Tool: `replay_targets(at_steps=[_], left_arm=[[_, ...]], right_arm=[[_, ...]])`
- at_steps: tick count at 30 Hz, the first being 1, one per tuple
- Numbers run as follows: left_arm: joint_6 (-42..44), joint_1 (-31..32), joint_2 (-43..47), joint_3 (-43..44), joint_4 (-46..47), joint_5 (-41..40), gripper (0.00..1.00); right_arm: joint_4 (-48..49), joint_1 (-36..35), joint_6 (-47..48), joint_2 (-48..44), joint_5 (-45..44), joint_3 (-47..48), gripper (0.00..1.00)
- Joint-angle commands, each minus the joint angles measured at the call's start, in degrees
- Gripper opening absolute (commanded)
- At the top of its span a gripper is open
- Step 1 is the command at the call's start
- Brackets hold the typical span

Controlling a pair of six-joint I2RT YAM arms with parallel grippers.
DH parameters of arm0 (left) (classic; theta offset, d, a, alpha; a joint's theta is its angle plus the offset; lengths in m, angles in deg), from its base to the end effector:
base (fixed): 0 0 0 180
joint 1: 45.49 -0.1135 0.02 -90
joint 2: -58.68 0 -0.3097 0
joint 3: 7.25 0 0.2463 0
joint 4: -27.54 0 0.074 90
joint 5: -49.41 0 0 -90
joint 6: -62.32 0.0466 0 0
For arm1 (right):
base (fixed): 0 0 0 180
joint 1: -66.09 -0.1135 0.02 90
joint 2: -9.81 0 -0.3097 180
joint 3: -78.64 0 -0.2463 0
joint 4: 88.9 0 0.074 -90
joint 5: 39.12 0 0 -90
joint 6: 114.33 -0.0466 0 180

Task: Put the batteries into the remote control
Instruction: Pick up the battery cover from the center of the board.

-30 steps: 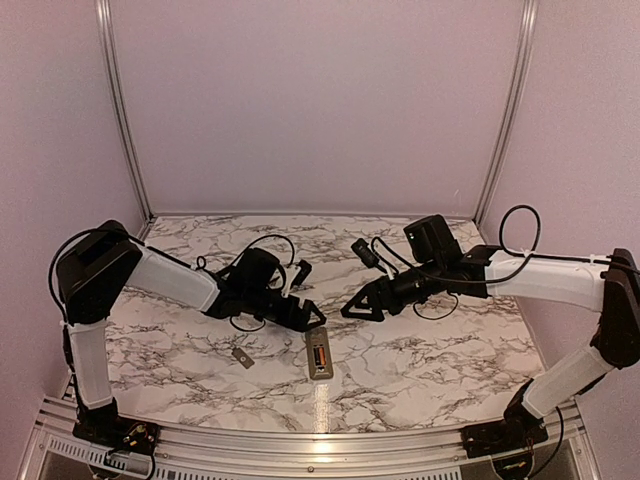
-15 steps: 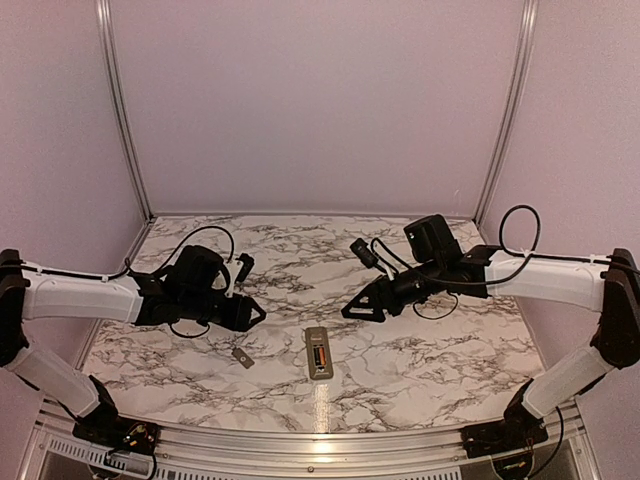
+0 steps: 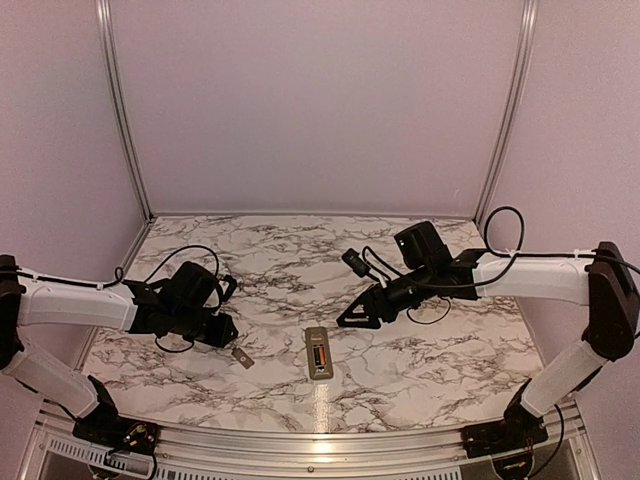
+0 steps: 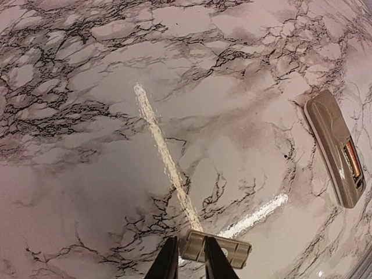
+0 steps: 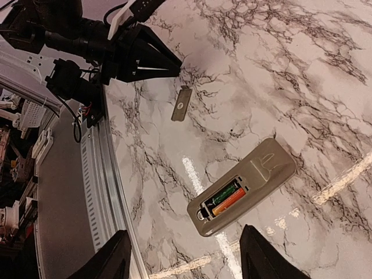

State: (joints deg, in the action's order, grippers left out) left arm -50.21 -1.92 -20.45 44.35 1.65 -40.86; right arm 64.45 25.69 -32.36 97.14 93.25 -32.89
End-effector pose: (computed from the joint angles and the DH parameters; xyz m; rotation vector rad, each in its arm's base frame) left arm 0.1826 -0.1734 0.2070 0.4666 2.5235 -0.4575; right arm 0.2193 0.2278 0.2659 -1.0483 2.2285 1.2679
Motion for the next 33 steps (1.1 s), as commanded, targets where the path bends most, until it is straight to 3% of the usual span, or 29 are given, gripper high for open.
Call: replay_targets(at_steps=[1, 18, 28, 33], left_arm=[[0.8, 0.04, -2.2, 0.56, -1.72, -1.37, 0.16], [2.24, 0.08, -6.13, 1.27, -1.68, -0.27, 0.15], [3.14, 0.19, -8.63, 1.59, -0.65, 2.21, 0.09], [2.17, 0.26, -7.06, 1.39, -1.01, 2.08, 0.15]], right_arm=[[0.52, -0.38, 0.89, 0.66, 1.69, 1.77, 0.62], [-0.27, -0.38, 2.2, 1.94, 2.82, 2.62, 0.6], [-1.0, -0.37, 3.02, 3.11, 4.21, 3.45, 0.6], [-1.12, -0.33, 3.19, 2.98, 4.3, 3.22, 0.6]])
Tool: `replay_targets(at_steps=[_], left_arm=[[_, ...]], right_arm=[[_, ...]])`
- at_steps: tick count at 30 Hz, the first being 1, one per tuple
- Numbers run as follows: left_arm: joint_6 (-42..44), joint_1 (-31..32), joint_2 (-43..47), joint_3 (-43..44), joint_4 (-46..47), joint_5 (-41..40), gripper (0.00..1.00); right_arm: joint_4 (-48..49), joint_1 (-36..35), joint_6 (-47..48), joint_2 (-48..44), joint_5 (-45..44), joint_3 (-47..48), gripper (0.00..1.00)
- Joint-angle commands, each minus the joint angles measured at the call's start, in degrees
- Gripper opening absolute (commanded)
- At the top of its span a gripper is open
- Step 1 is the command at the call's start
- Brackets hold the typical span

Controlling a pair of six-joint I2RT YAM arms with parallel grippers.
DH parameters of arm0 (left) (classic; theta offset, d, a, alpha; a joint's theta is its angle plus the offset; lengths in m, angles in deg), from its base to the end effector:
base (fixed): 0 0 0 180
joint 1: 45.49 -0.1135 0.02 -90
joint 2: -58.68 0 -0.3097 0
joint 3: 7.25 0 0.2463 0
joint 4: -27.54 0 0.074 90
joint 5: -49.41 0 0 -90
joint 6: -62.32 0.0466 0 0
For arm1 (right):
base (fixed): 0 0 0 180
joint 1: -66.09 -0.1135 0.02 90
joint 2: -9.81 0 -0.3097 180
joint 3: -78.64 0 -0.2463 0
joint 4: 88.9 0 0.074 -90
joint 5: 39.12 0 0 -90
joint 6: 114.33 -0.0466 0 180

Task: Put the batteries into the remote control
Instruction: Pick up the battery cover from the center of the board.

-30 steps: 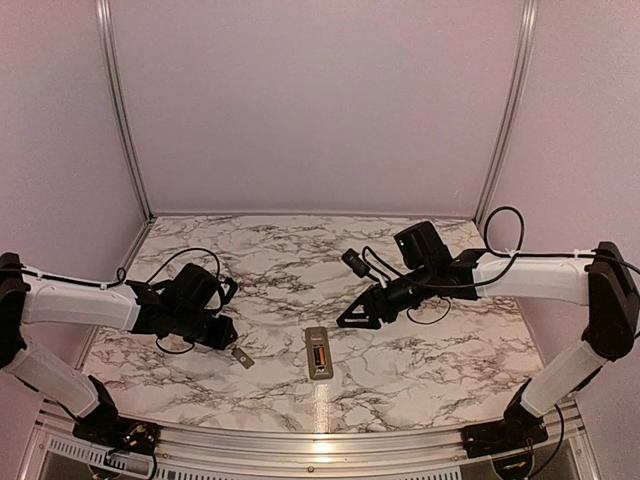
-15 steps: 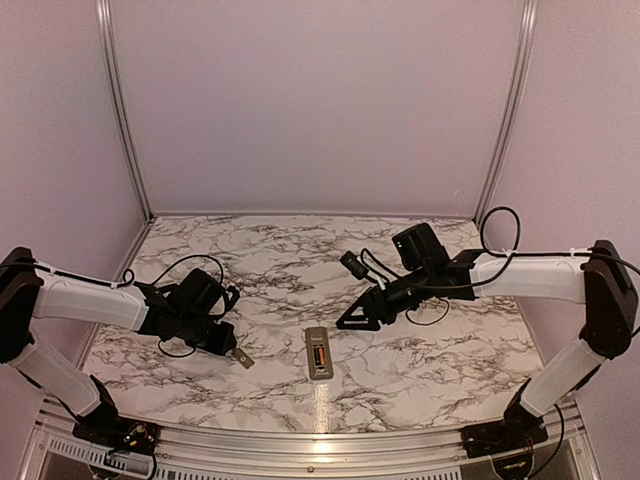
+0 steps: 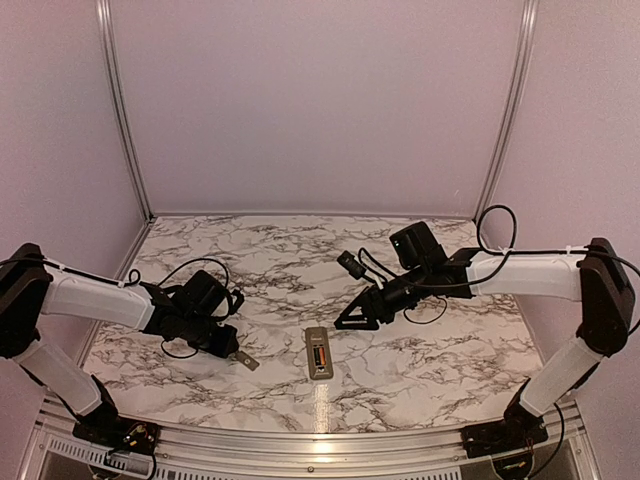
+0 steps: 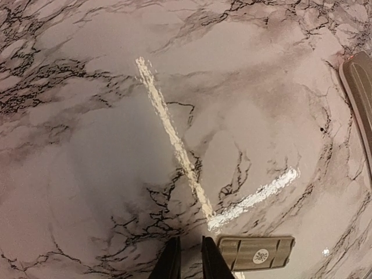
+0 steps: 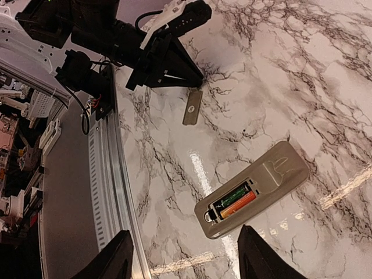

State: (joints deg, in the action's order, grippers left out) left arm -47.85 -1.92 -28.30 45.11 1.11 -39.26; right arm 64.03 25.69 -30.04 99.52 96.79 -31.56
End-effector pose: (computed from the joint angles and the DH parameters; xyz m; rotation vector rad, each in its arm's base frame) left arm 0.1911 -0.1833 0.1773 0.5549 2.6396 -0.3942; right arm 0.2240 0.2346 0.2615 -1.1144 2.2040 1.3253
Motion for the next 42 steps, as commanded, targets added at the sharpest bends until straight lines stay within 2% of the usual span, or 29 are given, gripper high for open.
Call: replay_targets(at_steps=[1, 9, 27, 34, 37, 42], left_arm=[[-0.64, 0.26, 1.64, 0.51, -0.72, 0.1, 0.16], [-1.17, 0.19, 8.23, -0.28, -0.83, 0.85, 0.16], [0.42, 1.17, 0.51, 0.76, -1.22, 2.7, 0.14], [0.75, 1.67, -1.36, 1.31, -1.17, 2.28, 0.07], [1.18, 1.82, -1.57, 1.96, -1.31, 1.88, 0.01], [3.42, 4.11, 1.7, 5.52, -1.84, 0.67, 0.0]], right_arm=[[-0.59, -0.37, 0.78, 0.56, 0.74, 1.8, 0.6], [-0.21, -0.33, 0.62, 0.46, 0.75, 1.69, 0.59], [-0.74, -0.38, 0.82, 0.62, 0.7, 1.69, 0.59], [0.12, -0.36, 0.29, 0.94, 1.26, 1.15, 0.59], [0.88, -0.38, -0.18, 1.37, 1.72, 0.63, 0.57], [3.72, -0.51, -2.05, 2.11, 3.77, 0.16, 0.48]])
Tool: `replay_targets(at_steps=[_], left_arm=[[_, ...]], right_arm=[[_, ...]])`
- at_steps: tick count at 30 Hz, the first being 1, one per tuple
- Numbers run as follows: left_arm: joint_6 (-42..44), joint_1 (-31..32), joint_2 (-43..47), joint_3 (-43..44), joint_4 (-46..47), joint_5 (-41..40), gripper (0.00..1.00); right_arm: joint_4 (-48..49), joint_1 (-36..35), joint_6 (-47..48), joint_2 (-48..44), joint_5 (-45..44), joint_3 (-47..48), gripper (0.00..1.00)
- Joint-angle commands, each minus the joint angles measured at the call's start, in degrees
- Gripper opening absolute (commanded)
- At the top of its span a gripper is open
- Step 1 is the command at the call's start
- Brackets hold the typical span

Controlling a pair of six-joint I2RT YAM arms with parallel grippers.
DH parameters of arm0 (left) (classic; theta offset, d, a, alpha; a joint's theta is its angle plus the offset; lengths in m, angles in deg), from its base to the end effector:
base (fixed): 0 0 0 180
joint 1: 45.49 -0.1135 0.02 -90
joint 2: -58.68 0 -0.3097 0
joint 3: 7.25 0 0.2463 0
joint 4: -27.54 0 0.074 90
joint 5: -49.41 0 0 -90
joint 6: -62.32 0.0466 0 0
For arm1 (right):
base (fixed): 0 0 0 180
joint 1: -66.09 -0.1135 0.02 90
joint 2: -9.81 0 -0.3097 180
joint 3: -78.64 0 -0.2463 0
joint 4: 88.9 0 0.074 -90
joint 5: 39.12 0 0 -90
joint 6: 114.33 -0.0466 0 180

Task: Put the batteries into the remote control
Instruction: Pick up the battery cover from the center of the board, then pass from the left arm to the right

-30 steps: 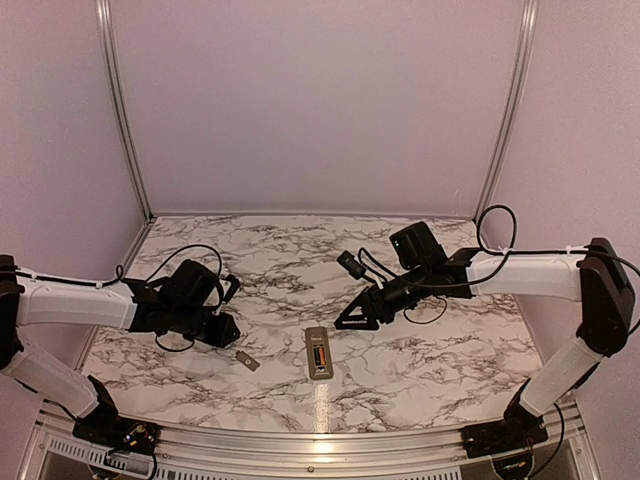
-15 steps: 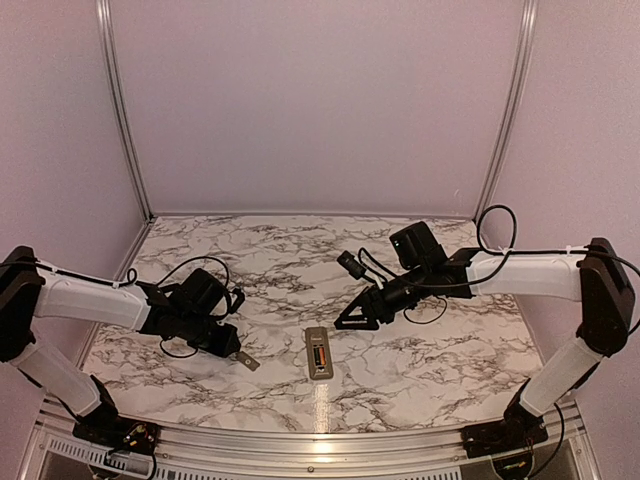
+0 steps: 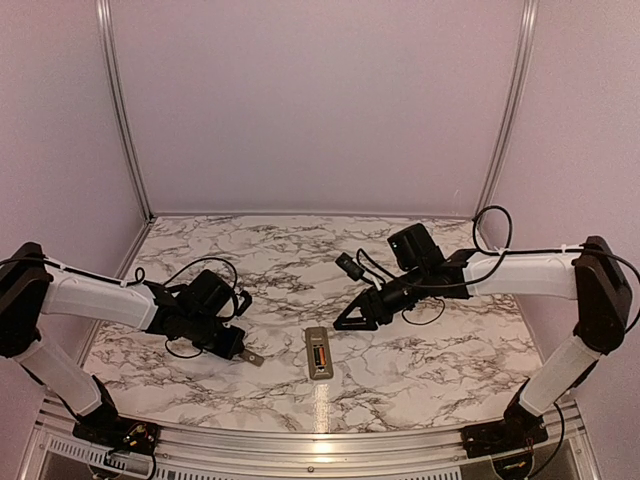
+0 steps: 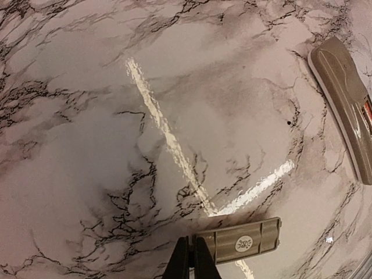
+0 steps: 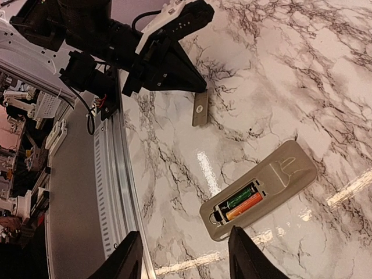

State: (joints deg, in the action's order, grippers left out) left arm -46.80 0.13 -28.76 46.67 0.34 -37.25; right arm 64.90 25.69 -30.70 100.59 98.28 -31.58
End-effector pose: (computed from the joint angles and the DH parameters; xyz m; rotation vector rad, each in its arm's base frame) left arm 0.1872 -0.1952 0.1818 0.6403 2.6292 -0.4451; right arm 0.2259 0.2373 0.2575 -1.1146 2.2088 1.3617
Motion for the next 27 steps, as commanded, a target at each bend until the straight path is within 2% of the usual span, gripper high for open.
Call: replay_targets(at_steps=[1, 11, 19, 27], left_arm=[[3.05, 3.07, 3.56, 4.95, -1.13, -1.7, 0.0], [6.99, 11.79, 13.81, 9.89, 2.6, -5.15, 0.0], [8.5, 15.24, 14.63, 12.42, 1.92, -7.72, 0.0], [8.87, 17.44, 12.82, 14.63, 1.1, -9.98, 0.0]], right_arm=[[3.58, -0.66, -2.12, 1.06, 2.73, 0.14, 0.46], [10.96, -5.36, -7.03, 1.41, 6.32, 1.91, 0.4], [15.16, -6.89, -10.37, 1.6, 9.7, 3.36, 0.42], [14.84, -8.44, -11.67, 3.75, 9.91, 5.73, 0.43]])
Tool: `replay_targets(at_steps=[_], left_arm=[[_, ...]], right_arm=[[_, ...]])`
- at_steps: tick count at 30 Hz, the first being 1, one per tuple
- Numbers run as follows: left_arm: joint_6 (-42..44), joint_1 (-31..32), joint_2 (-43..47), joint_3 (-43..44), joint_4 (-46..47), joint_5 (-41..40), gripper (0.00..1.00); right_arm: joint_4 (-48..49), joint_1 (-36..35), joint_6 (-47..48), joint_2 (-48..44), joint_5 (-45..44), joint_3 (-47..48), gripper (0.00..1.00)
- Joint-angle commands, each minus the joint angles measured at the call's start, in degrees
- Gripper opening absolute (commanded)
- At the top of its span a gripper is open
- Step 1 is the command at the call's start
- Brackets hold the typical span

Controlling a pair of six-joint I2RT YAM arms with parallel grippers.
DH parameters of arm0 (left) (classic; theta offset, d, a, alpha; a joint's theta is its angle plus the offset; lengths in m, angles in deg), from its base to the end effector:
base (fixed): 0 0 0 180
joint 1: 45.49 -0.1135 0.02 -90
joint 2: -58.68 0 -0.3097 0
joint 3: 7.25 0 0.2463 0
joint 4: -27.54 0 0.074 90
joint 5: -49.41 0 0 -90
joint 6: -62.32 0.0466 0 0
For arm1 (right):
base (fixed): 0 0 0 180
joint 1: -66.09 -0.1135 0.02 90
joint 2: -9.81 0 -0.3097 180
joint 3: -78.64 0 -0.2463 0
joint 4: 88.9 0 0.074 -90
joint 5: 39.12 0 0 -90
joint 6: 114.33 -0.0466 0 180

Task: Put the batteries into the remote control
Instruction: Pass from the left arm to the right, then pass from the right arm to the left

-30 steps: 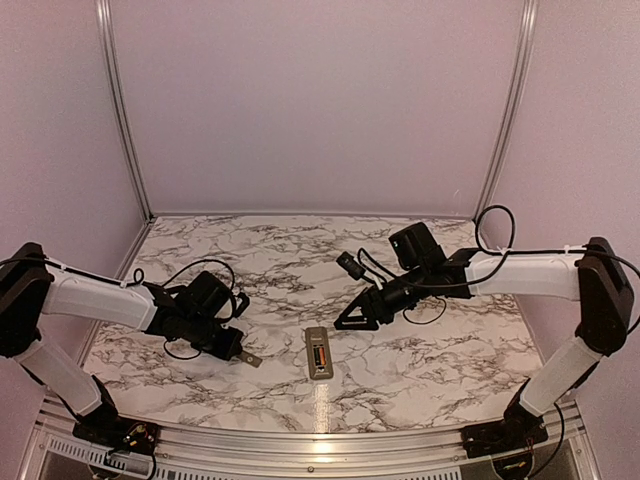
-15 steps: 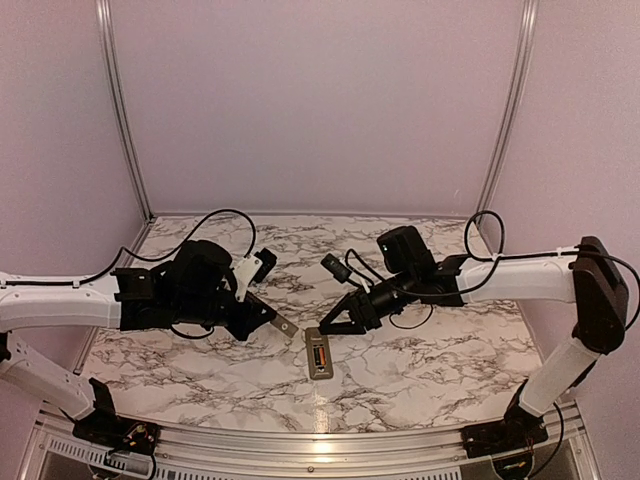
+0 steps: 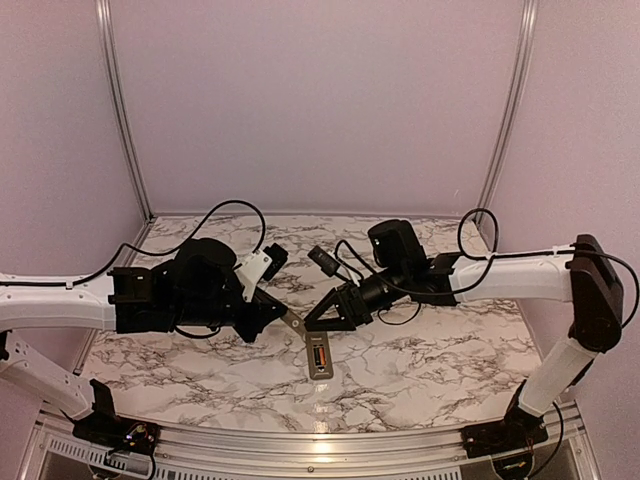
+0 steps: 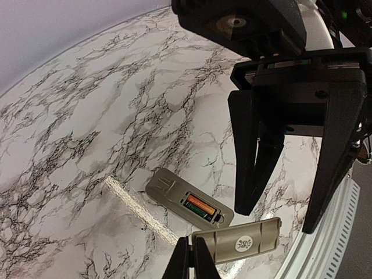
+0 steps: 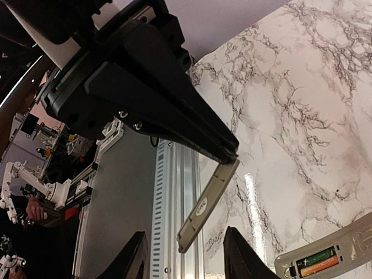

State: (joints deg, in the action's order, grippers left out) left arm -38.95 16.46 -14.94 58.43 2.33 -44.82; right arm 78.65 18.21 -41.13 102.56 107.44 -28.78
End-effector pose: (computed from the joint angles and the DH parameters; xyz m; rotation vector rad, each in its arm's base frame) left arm 0.1335 -0.2433 0.3107 0.9109 2.0272 -0.6514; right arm 0.2059 0.2857 0.2842 -1.2346 1.9800 1.6728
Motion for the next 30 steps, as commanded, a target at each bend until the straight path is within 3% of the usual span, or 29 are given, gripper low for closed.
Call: replay_targets(at_steps=[1, 6, 12, 16, 20, 24, 30], left_arm=[[1.12, 1.36, -1.26, 3.13, -0.94, -2.75, 0.0], [0.94, 1.75, -1.46, 3.46, -0.7, -3.44, 0.0], [0.36, 1.77, -0.92, 3.54, -0.59, -3.86, 0.0], [-1.99, 1.69, 0.8, 3.45, -0.61, -3.26, 0.48], [-4.31, 1.39, 6.68, 2.2, 0.53, -2.38, 0.81], [-8.71, -0.84, 12.72, 0.72, 0.74, 1.57, 0.9], [-19.43, -7.53, 16.51, -1.12, 0.52, 17.45, 0.89]], right_arm=[[0.7, -1.06, -1.2, 2.22, 0.53, 3.25, 0.42], [-0.51, -1.17, -0.87, 3.48, -0.58, 3.7, 0.35], [-1.15, -1.19, 0.6, 3.12, -1.65, 3.99, 0.07], [-0.95, -1.17, 3.3, 2.03, -2.74, 3.61, 0.0], [-3.72, -1.15, 9.46, 0.03, -7.32, 3.05, 0.0], [-3.58, -1.23, 16.35, -3.94, -14.06, 0.6, 0.0], [-3.54, -5.78, 33.45, -11.32, -30.84, -3.31, 0.04]])
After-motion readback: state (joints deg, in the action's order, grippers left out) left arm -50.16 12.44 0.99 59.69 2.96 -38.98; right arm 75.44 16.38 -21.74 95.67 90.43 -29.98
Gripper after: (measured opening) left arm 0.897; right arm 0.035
